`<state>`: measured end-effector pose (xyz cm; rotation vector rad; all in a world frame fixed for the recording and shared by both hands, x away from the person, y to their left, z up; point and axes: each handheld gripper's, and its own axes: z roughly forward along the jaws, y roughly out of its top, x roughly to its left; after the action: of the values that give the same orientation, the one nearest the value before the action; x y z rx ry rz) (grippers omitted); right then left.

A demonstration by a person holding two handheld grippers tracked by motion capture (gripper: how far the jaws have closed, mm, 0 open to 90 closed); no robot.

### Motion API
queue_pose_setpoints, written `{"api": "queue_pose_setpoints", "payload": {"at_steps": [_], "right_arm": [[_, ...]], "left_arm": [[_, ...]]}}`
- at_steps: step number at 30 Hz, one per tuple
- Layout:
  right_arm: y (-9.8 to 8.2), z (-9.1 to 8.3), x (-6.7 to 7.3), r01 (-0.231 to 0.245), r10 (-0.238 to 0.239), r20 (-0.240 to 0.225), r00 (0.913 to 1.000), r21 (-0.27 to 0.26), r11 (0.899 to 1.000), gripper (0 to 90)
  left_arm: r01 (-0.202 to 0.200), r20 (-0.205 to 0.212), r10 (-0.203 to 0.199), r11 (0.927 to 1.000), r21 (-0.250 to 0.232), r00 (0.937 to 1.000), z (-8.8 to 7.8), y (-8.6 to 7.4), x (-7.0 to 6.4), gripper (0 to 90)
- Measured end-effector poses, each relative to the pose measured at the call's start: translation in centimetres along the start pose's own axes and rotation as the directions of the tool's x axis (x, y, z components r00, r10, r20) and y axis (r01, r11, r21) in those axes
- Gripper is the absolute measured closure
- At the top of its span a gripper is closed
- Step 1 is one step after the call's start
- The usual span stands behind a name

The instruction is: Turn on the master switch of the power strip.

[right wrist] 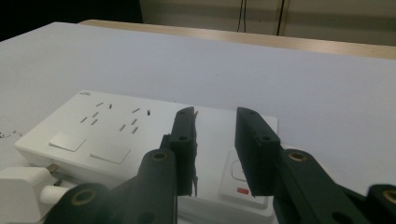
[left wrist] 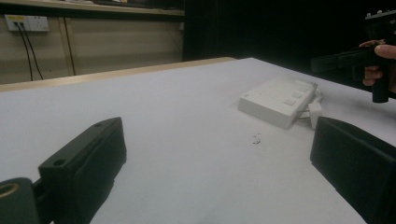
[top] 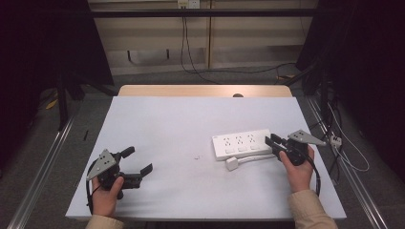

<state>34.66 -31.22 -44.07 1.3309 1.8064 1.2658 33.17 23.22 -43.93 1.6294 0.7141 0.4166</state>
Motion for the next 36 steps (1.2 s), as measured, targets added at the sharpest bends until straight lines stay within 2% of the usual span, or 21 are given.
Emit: {"api": "queue_pose_setpoints", "payload": {"at_steps": [36], "right_arm": [[0.04,0.42,-0.75,-0.019,0.018,0.022,0.9996,0.049,0.999,86.4]], "left_arm": [[-0.001,0.003,0.001,1.0000,-0.001,1.0000,0.08,-0.01,-0.02,3.4]]}}
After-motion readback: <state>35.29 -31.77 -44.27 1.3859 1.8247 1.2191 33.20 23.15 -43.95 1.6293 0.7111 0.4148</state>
